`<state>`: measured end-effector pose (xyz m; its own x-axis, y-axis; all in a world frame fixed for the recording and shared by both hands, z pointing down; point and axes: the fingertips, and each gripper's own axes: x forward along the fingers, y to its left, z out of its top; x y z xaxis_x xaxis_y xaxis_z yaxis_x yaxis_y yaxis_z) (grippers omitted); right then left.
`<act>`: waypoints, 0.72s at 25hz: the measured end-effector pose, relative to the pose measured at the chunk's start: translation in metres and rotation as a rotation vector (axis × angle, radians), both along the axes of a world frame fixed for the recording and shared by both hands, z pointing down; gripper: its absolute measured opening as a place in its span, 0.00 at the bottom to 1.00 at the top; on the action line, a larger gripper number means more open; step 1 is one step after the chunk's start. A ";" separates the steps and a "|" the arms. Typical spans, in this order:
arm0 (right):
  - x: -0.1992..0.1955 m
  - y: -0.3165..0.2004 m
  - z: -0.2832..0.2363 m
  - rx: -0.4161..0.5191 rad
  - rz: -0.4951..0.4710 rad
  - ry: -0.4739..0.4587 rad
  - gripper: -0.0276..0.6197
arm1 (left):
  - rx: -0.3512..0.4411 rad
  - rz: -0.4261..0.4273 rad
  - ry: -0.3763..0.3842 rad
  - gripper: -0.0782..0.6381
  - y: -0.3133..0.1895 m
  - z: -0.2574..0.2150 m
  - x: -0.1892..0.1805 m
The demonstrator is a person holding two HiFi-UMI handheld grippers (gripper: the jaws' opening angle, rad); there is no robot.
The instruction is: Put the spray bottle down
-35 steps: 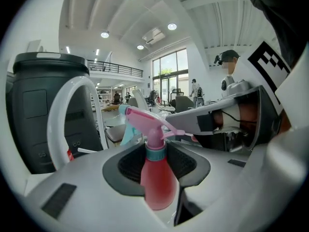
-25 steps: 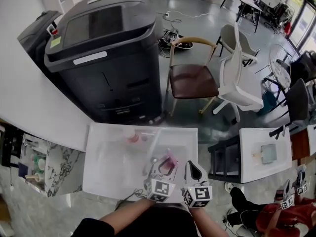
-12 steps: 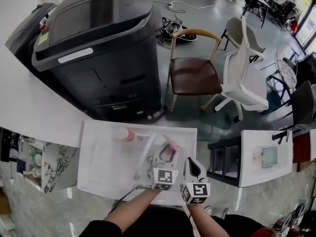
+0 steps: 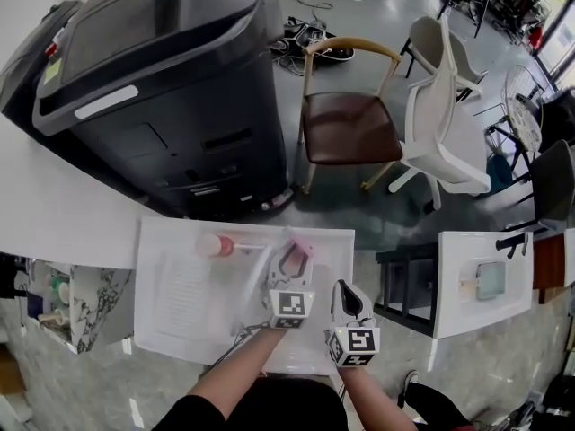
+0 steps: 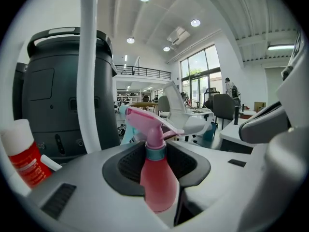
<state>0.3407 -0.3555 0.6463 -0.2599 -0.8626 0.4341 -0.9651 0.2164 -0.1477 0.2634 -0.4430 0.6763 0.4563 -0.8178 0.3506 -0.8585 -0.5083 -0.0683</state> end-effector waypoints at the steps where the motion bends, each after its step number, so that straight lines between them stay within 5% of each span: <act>1: 0.001 0.001 0.002 -0.005 0.004 -0.002 0.04 | 0.009 -0.005 -0.016 0.32 -0.003 0.000 -0.001; 9: 0.002 0.018 0.011 -0.050 0.009 -0.001 0.04 | 0.069 0.019 -0.027 0.32 -0.006 0.010 0.001; 18: -0.002 0.019 0.008 -0.047 0.003 0.006 0.04 | -0.009 0.027 -0.043 0.43 0.006 0.021 -0.006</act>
<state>0.3389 -0.3362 0.6542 -0.2549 -0.8418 0.4758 -0.9665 0.2065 -0.1524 0.2570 -0.4374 0.6970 0.4628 -0.8018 0.3782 -0.8406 -0.5324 -0.1001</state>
